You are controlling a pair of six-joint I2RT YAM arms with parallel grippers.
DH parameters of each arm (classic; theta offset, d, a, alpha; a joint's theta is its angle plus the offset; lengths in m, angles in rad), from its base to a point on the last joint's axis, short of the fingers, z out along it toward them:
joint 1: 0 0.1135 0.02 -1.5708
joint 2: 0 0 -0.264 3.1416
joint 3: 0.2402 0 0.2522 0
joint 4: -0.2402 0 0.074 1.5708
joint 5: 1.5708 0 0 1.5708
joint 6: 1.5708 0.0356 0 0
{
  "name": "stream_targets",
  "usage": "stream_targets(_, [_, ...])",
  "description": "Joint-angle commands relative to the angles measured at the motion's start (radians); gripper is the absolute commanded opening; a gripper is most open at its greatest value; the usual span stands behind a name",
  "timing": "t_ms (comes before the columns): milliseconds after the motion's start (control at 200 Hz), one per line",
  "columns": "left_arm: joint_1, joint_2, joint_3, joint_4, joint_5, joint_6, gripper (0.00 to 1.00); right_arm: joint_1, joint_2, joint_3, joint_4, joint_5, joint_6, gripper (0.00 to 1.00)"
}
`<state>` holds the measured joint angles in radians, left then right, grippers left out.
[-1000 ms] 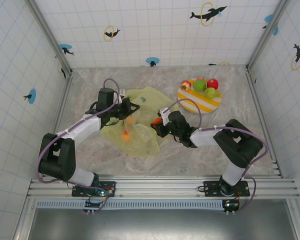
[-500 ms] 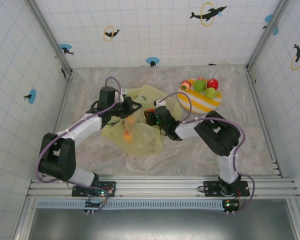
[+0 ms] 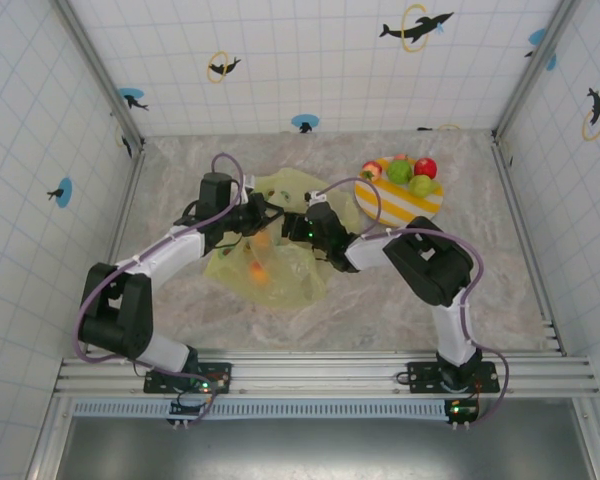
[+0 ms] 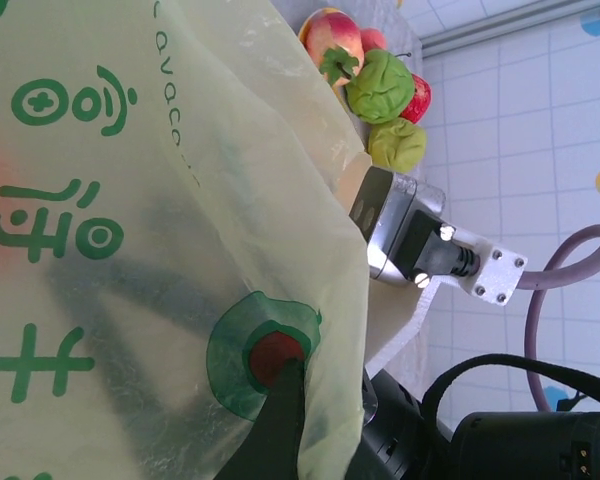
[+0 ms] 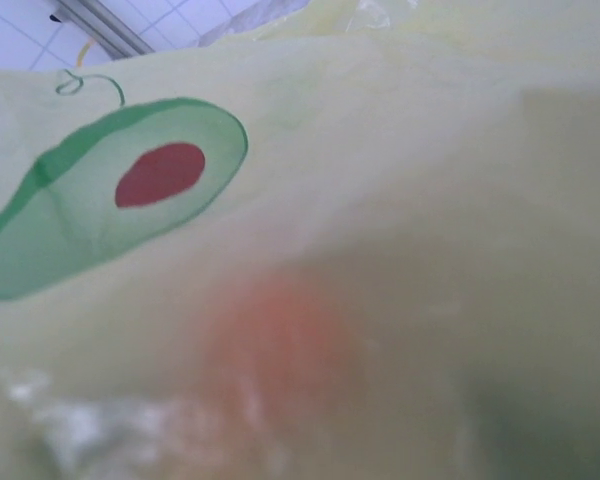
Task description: Place the fruits into the plastic bag
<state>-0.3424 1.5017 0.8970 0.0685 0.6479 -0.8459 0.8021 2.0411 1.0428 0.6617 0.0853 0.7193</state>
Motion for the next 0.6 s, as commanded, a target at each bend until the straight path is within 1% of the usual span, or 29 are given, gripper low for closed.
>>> stream_targets(0, [-0.002,0.015,0.039,0.0,0.019,0.008,0.0,-0.009,-0.095,-0.056,0.005,-0.028,-0.037,0.8])
stream_targets(190, [0.003,0.015,0.057,-0.044,-0.009,0.05,0.0,-0.013,-0.219,-0.149,-0.127,-0.04,-0.165,0.73])
stream_targets(370, [0.017,0.019,0.061,-0.077,-0.037,0.096,0.0,-0.036,-0.353,-0.245,-0.242,-0.101,-0.31,0.69])
stream_targets(475, [0.02,0.027,0.068,-0.1,-0.035,0.136,0.0,-0.047,-0.43,-0.283,-0.318,-0.109,-0.387,0.66])
stream_targets(596, [0.02,0.038,0.071,-0.122,-0.008,0.194,0.0,-0.052,-0.508,-0.311,-0.386,-0.123,-0.482,0.64])
